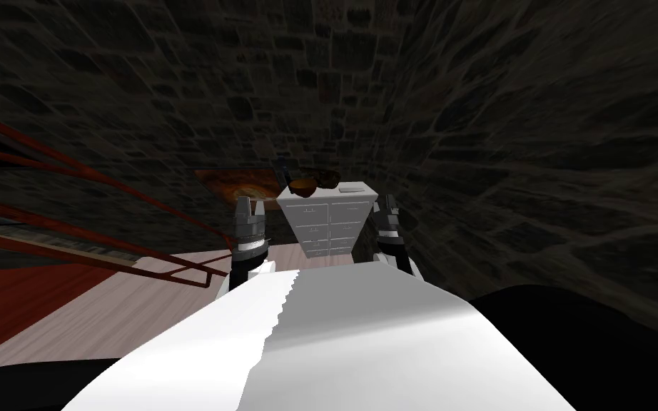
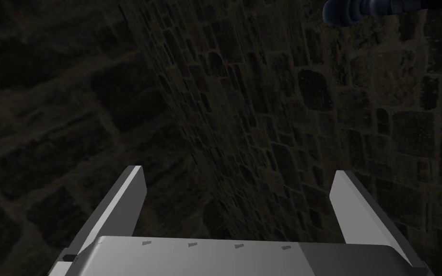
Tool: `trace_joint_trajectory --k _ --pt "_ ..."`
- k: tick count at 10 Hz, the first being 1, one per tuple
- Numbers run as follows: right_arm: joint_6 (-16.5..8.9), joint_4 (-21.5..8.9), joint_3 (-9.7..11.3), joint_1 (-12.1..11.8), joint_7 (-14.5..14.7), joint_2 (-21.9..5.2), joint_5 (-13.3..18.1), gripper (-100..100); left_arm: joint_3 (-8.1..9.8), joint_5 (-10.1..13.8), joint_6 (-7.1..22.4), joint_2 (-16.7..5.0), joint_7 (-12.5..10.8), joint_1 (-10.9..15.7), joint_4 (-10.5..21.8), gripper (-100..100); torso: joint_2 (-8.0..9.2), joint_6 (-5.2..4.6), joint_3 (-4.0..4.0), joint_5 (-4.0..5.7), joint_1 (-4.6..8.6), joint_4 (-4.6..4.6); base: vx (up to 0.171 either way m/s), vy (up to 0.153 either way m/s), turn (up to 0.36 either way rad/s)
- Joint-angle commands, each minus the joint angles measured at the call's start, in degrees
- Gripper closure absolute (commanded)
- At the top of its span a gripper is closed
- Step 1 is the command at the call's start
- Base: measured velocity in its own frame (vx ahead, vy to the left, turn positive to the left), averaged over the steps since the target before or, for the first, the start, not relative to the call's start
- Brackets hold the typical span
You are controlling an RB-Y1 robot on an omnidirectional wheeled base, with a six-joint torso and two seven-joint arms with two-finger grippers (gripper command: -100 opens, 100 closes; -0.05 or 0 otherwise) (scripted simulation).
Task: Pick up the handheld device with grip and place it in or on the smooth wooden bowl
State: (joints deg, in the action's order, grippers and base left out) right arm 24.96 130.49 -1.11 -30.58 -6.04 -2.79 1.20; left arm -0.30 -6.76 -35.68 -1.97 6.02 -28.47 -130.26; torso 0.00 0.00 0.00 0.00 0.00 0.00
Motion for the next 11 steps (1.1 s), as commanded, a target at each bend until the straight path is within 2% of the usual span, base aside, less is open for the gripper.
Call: trace_joint_trajectory --k 1,5,11 --pt "0.0 0.0 0.0 0.0 0.0 0.0 0.0 0 0.93 -0.24 0.54 -1.89 -0.24 -0.1 -0.14 -100 0.0 0.0 0.0 0.0 0.0 0.0 -0.013 0.029 -0.014" --pt "0.0 0.0 -0.01 0.0 0.0 -0.01 0.0 0 4.07 -1.14 2.39 -6.73 -1.1 -0.5 -0.67 -100 0.14 0.0 0.08 -0.06 -0.27 0.03 -0.037 0.064 -0.026" --pt "0.0 0.0 -0.01 0.01 0.0 -0.01 0.0 0 11.37 -3.51 6.93 -16.84 -3.51 -1.58 -1.68 -100 0.16 0.0 0.09 -0.1 -0.46 0.04 -0.043 0.098 -0.063"
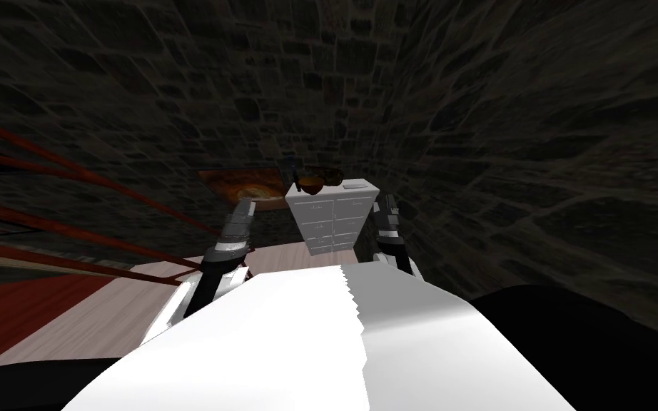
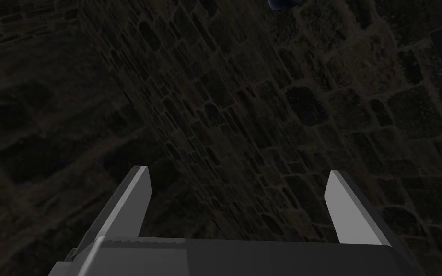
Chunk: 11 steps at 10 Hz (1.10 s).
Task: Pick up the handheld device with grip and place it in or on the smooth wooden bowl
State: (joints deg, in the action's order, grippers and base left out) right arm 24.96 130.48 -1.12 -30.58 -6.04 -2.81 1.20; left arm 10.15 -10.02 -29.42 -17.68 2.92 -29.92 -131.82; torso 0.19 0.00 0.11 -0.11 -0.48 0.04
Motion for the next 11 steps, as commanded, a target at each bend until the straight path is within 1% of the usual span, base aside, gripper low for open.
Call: trace_joint_trajectory --k 1,3,4,5,7,8,10,11 --pt "0.0 0.0 0.0 0.0 0.0 0.0 0.0 0 0.92 -0.26 0.67 -1.73 -0.41 -0.14 -0.11 -100 0.0 0.0 0.0 0.0 0.0 0.0 -0.039 0.071 -0.026" --pt "0.0 0.0 0.01 0.0 0.0 0.01 0.0 0 3.64 -1.29 2.48 -5.55 -1.5 -0.6 -0.38 -100 -0.08 0.0 -0.04 0.05 0.26 -0.02 -0.028 0.056 -0.08" --pt "0.0 0.0 0.0 0.0 0.0 0.0 0.0 0 3.64 -1.29 2.48 -6.0 -1.5 -0.6 -0.38 -100 -0.09 0.0 -0.05 0.05 0.2 -0.02 -0.02 0.058 -0.038" --pt "0.0 0.0 0.0 -0.01 0.0 0.01 0.0 0 5.0 -1.83 3.41 -8.24 -2.11 -0.83 -0.48 -100 -0.12 0.01 -0.07 0.04 0.24 -0.03 -0.022 0.055 -0.084" --pt "0.0 0.0 0.0 0.0 0.0 0.0 0.0 0 7.66 -2.98 5.31 -11.84 -3.4 -1.31 -0.57 -100 -0.14 -0.01 -0.08 0.04 0.17 -0.03 -0.024 0.085 -0.131" --pt "0.0 0.0 0.0 0.0 0.0 0.0 0.0 0 7.66 -2.98 5.31 -12.88 -3.4 -1.31 -0.57 -100 -0.12 -0.01 -0.07 0.02 0.11 -0.03 -0.019 0.069 -0.059" --pt "0.0 0.0 0.0 -0.01 0.0 0.0 0.0 0 10.18 -4.19 7.22 -16.58 -4.82 -1.79 -0.52 -100 -0.17 0.0 -0.1 0.04 0.23 -0.04 -0.006 0.063 -0.124" --pt "0.0 0.0 0.0 -0.01 0.0 0.0 0.0 0 10.18 -4.19 7.22 -17.67 -4.82 -1.79 -0.52 -100 -0.22 -0.01 -0.12 0.04 0.2 -0.05 -0.001 0.055 -0.081"
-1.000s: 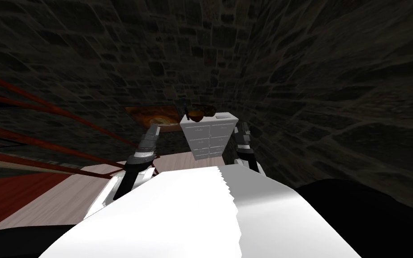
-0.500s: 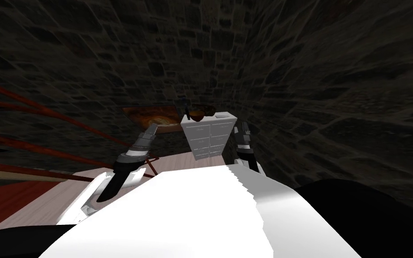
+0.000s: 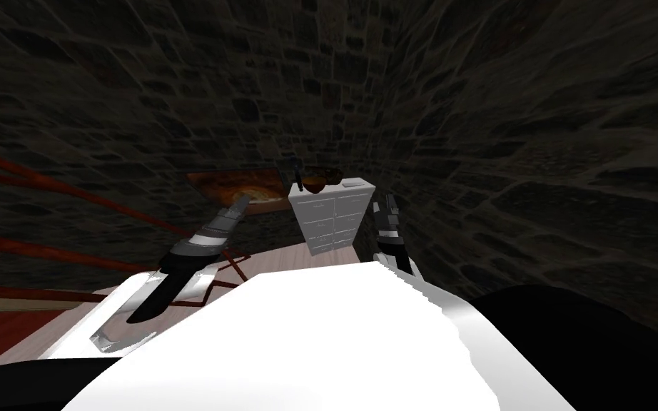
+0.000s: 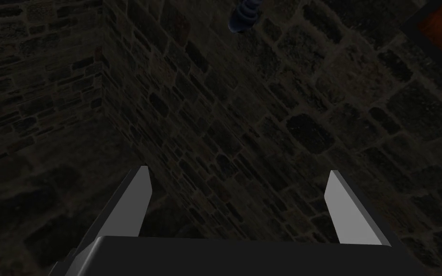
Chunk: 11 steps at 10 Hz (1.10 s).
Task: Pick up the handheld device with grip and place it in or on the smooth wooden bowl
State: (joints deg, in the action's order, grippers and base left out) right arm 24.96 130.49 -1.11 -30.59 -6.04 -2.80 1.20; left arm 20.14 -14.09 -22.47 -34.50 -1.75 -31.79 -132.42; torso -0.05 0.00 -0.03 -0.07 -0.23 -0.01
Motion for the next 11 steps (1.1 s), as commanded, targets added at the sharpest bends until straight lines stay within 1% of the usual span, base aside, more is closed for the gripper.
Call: trace_joint_trajectory --k 1,2,3,5,6,8,9,10,11 --pt "0.0 0.0 0.0 0.0 0.0 0.0 0.0 0 1.37 -0.74 1.21 -2.86 -0.9 -0.15 0.16 -100 0.0 0.0 0.0 0.0 0.0 0.0 -0.001 0.042 -0.126" --pt "0.0 0.0 0.0 0.0 0.0 0.0 0.0 0 2.49 -1.37 2.14 -4.58 -1.66 -0.39 0.28 -100 -0.01 -0.02 -0.01 0.01 0.04 0.0 0.006 0.056 -0.16" --pt "0.0 0.0 0.0 0.0 0.0 0.0 0.0 0 2.49 -1.37 2.14 -5.68 -1.66 -0.39 0.28 -100 -0.03 -0.02 -0.02 0.01 0.01 -0.01 0.003 0.05 -0.07" --pt "0.0 0.0 0.0 0.0 0.0 0.0 0.0 0 4.52 -2.64 3.93 -9.43 -3.24 -0.86 0.62 -100 -0.06 -0.02 -0.03 0.01 0.04 -0.01 0.008 0.053 -0.17" --pt "0.0 0.0 0.0 0.0 0.0 0.0 0.0 0 4.52 -2.64 3.93 -10.48 -3.24 -0.86 0.62 -100 -0.06 -0.02 -0.04 0.01 0.0 -0.01 0.005 0.047 -0.077" --pt "0.0 0.0 0.0 0.0 0.0 0.0 0.0 0 6.24 -3.9 5.61 -14.33 -4.84 -1.32 1.1 -100 -0.1 -0.02 -0.06 0.02 0.07 -0.02 0.028 0.044 -0.193" --pt "0.0 0.0 0.0 0.0 0.0 0.0 0.0 0 6.24 -3.9 5.61 -15.18 -4.84 -1.32 1.1 -100 -0.17 -0.02 -0.1 0.01 0.05 -0.04 0.033 0.037 -0.065" --pt "0.0 0.0 0.0 -0.01 0.0 0.0 0.0 0 6.99 -4.52 6.41 -17.34 -5.64 -1.54 1.38 -100 -0.17 0.02 -0.1 0.01 0.09 -0.04 0.033 0.028 -0.113" --pt "0.0 0.0 0.0 0.0 0.0 0.0 0.0 0 7.67 -5.13 7.16 -18.95 -6.43 -1.74 1.7 -100 -0.18 -0.01 -0.11 0.03 0.12 -0.04 0.037 0.031 -0.228"
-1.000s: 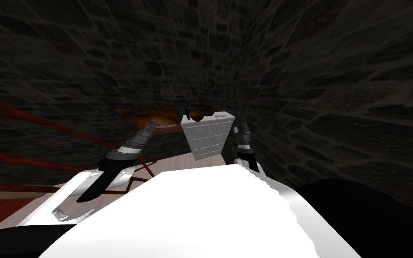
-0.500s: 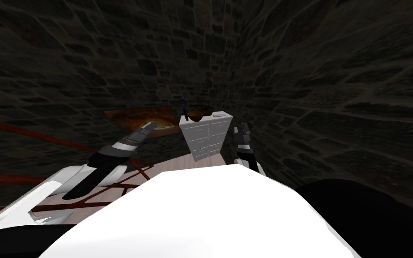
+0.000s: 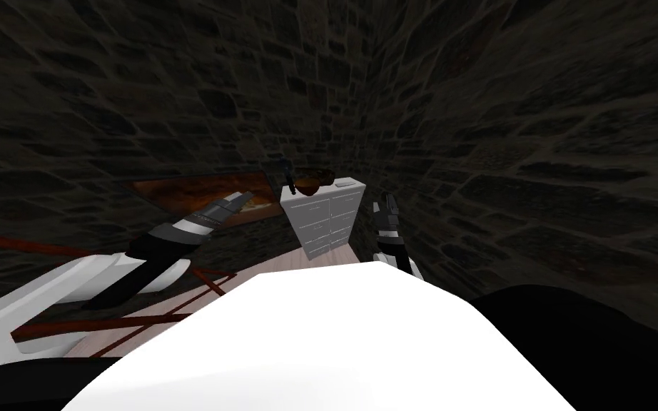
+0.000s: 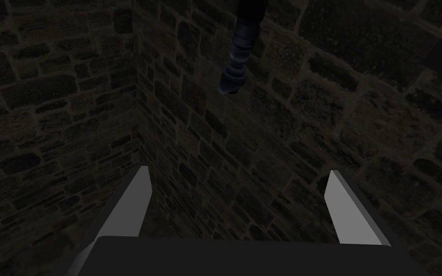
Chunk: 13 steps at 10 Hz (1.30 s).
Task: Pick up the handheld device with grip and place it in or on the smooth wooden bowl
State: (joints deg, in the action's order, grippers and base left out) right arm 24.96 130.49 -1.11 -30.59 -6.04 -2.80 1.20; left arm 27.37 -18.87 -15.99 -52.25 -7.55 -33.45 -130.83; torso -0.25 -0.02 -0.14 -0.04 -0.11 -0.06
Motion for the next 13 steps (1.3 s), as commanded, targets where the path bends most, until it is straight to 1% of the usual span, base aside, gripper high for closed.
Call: trace_joint_trajectory --k 1,2,5,6,8,10,13 --pt "0.0 0.0 0.0 0.0 0.0 0.0 0.0 0 0.43 -0.35 0.68 -1.95 -0.63 -0.08 0.11 -100 0.0 0.0 0.0 0.0 0.0 0.0 0.031 0.03 -0.105" --pt "0.0 0.0 0.0 -0.01 0.0 0.0 0.0 0 1.04 -0.94 1.4 -4.12 -1.41 -0.27 0.45 -100 0.01 0.04 0.01 0.0 0.01 0.01 0.042 0.029 -0.116" --pt "0.0 0.0 0.0 -0.01 0.0 0.0 0.0 0 2.42 -2.6 3.31 -9.5 -3.65 -0.81 1.55 -100 -0.13 0.0 -0.07 -0.01 -0.03 -0.03 0.066 0.043 -0.246" --pt "0.0 0.0 -0.01 -0.01 0.0 0.0 0.0 0 2.42 -2.6 3.31 -10.05 -3.65 -0.81 1.55 -100 -0.16 0.02 -0.09 -0.01 -0.05 -0.04 0.046 0.031 -0.056" --pt "0.0 0.0 0.0 -0.01 0.0 0.0 0.0 0 3.03 -3.58 4.36 -13.49 -4.99 -1.13 2.29 -100 -0.04 0.03 -0.03 0.01 0.07 -0.01 0.044 0.022 -0.177" --pt "0.0 0.0 0.0 -0.01 0.0 0.0 0.0 0 3.43 -4.43 5.22 -16.47 -6.17 -1.41 2.97 -100 -0.17 0.03 -0.09 0.01 0.06 -0.04 0.082 0.032 -0.204" --pt "0.0 0.0 -0.01 -0.02 0.0 0.0 0.0 0 3.71 -5.43 6.15 -19.94 -7.54 -1.78 3.82 -100 -0.18 0.05 -0.11 0.01 0.1 -0.04 0.068 0.022 -0.159"
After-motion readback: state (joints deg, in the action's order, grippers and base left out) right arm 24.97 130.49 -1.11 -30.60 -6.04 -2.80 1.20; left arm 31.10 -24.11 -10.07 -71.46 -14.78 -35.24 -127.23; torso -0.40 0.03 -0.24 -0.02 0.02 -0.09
